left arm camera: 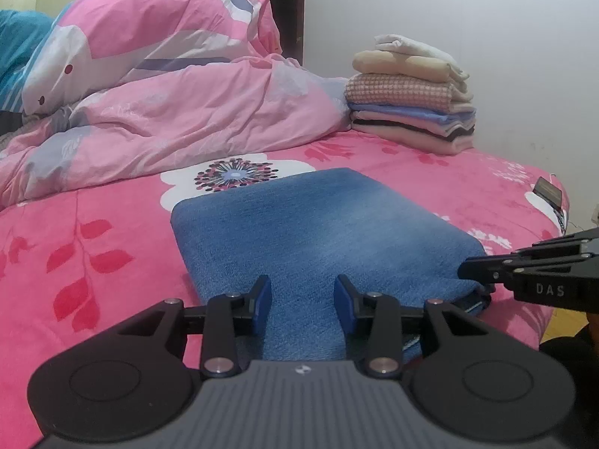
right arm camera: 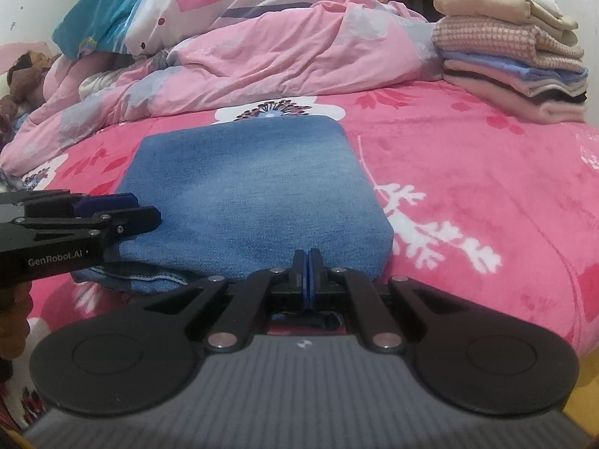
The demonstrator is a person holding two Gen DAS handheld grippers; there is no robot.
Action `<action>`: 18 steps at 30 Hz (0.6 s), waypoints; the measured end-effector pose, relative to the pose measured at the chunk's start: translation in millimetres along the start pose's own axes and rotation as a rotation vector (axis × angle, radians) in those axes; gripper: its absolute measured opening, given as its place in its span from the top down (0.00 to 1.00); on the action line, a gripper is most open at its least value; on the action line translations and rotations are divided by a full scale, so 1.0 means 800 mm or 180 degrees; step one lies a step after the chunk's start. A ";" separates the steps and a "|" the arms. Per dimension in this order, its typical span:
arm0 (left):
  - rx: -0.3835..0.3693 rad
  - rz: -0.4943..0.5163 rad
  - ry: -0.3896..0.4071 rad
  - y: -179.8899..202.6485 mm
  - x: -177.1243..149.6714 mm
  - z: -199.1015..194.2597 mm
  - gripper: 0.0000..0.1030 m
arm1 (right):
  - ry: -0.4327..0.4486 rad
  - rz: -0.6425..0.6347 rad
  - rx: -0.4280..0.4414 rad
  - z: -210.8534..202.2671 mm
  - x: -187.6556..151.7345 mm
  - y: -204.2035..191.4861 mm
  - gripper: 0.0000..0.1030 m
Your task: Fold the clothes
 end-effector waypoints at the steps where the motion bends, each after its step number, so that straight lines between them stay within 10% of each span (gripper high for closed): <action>1: 0.0004 0.0004 0.0000 0.000 0.000 0.000 0.62 | 0.0004 -0.0012 -0.0004 0.000 0.000 -0.001 1.00; 18: 0.0041 0.0010 -0.0010 0.004 0.000 -0.001 0.62 | 0.0330 -0.0095 0.0085 -0.032 0.034 -0.019 0.97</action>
Point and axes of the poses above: each gripper's, at about its wrist camera, not at the fingertips, and z roughly the way its jaws point, y to its right, x to its top, the point moved 1 cm from there along z, roughly the way its jaws point, and after that the axes turned 8 degrees about z, right-handed, at the moved point
